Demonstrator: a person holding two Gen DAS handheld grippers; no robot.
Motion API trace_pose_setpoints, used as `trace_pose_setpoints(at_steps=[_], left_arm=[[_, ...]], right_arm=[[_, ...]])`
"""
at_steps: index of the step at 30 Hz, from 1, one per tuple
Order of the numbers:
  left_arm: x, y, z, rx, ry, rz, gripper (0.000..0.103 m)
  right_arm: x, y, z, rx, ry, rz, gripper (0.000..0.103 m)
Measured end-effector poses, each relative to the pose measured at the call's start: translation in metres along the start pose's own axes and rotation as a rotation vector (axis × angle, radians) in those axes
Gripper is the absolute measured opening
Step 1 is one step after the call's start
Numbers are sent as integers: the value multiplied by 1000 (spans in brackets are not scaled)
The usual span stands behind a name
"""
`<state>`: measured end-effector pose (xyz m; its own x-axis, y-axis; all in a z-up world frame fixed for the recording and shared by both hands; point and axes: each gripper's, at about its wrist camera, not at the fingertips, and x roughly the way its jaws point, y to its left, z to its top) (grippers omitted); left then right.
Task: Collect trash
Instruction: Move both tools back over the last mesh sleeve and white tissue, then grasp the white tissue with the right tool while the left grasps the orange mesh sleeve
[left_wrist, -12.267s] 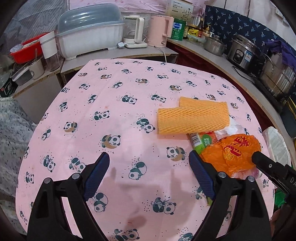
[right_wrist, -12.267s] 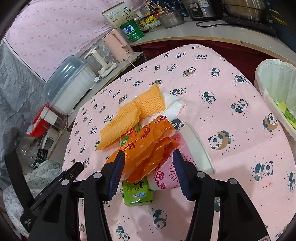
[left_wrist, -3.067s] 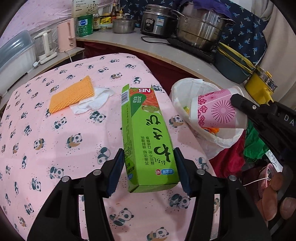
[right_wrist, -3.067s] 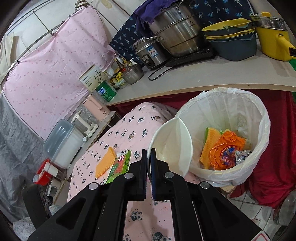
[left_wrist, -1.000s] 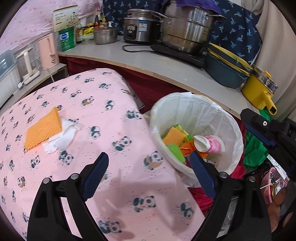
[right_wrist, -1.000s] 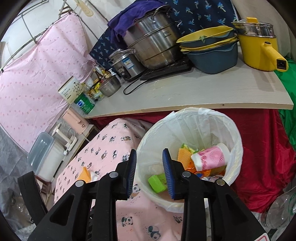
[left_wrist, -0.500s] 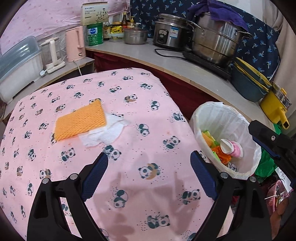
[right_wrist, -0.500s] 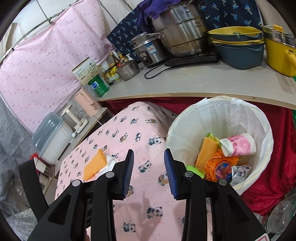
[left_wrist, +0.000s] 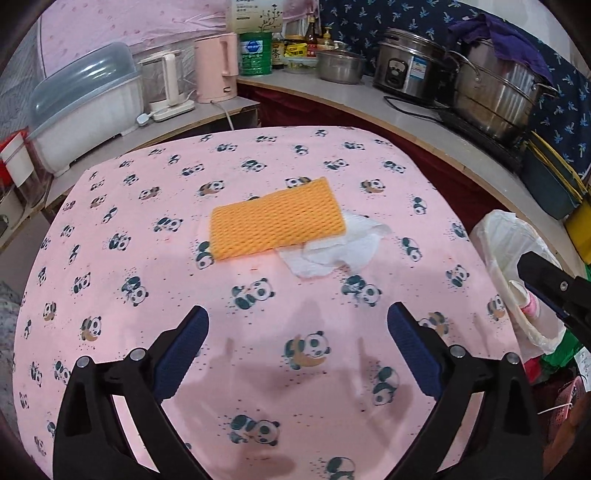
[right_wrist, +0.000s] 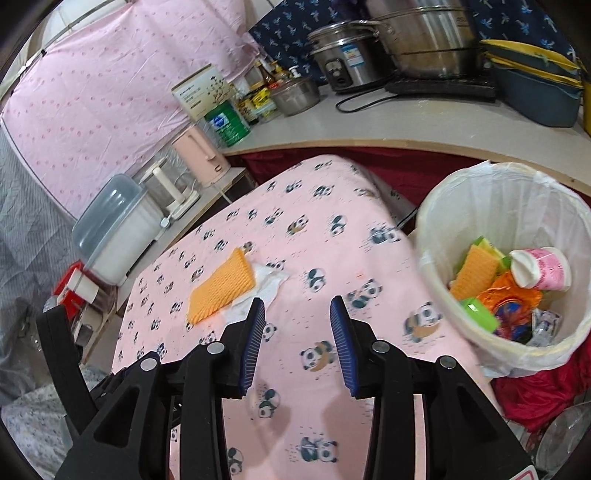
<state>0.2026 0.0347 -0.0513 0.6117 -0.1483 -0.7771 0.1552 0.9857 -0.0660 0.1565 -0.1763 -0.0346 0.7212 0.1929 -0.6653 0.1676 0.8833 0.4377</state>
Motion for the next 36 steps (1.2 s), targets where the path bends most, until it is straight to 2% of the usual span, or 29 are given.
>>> trace_pose_setpoints(at_steps=[7, 13, 23, 31, 34, 36], left_arm=[[18, 50, 4, -68, 23, 43, 93], [36, 74, 15, -97, 29, 44, 94], [79, 77, 45, -50, 48, 30, 94], [108, 73, 55, -84, 80, -26, 94], [110, 67, 55, -78, 79, -47, 84], [108, 61, 56, -56, 77, -67, 64]], right_arm=[[45, 27, -7, -31, 65, 3, 37], [84, 40, -5, -45, 105, -8, 37], [132, 36, 16, -1, 118, -35, 37], [156, 37, 17, -18, 136, -52, 37], [161, 39, 16, -36, 150, -48, 28], [164, 41, 13, -49, 161, -48, 10]])
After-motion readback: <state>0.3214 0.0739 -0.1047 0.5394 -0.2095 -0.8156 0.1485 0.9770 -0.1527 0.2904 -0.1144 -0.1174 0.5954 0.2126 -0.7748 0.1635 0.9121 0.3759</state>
